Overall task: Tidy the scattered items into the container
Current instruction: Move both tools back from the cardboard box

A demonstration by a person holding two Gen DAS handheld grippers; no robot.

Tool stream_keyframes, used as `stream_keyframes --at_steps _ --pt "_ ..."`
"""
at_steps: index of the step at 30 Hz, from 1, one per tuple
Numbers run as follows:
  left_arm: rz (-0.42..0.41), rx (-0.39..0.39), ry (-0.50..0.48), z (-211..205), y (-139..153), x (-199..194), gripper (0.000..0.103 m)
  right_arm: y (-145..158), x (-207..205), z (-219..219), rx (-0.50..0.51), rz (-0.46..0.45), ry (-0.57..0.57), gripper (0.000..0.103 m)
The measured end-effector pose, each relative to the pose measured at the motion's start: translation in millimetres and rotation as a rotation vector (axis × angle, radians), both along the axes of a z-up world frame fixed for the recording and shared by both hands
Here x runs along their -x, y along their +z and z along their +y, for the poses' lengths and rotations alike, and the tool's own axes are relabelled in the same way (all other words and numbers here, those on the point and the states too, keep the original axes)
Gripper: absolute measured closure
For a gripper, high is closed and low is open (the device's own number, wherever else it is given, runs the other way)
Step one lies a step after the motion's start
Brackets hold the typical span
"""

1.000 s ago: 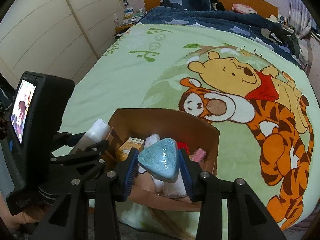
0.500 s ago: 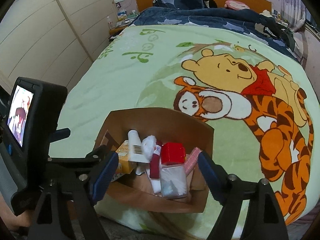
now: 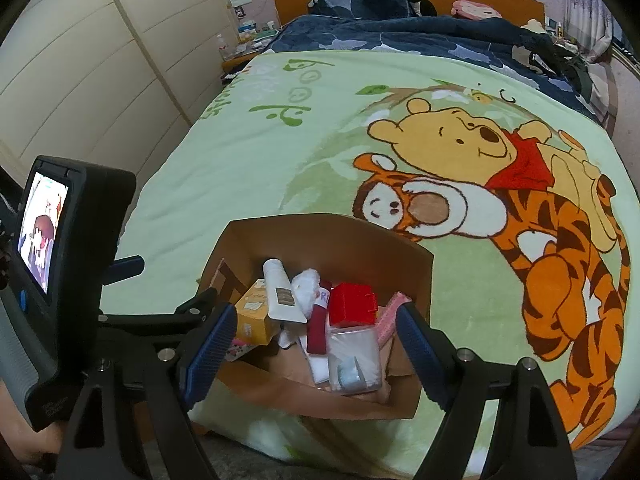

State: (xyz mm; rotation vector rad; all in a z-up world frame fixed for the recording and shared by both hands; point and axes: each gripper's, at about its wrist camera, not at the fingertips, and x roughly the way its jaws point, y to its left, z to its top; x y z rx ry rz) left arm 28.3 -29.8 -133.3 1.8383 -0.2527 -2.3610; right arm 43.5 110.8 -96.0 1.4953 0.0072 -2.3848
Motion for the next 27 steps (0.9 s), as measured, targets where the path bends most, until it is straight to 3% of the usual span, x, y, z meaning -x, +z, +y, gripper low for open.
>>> stream_keyframes --at_steps 14,27 --pt "0.012 -0.011 -0.009 4.3 5.0 -3.5 0.021 3.4 -4.9 2.1 -0.001 0.01 -0.006 0.019" --pt "0.148 -0.088 -0.071 17.8 40.4 -7.7 0.021 23.8 -8.1 31.4 0.014 0.073 -0.105 0.019"
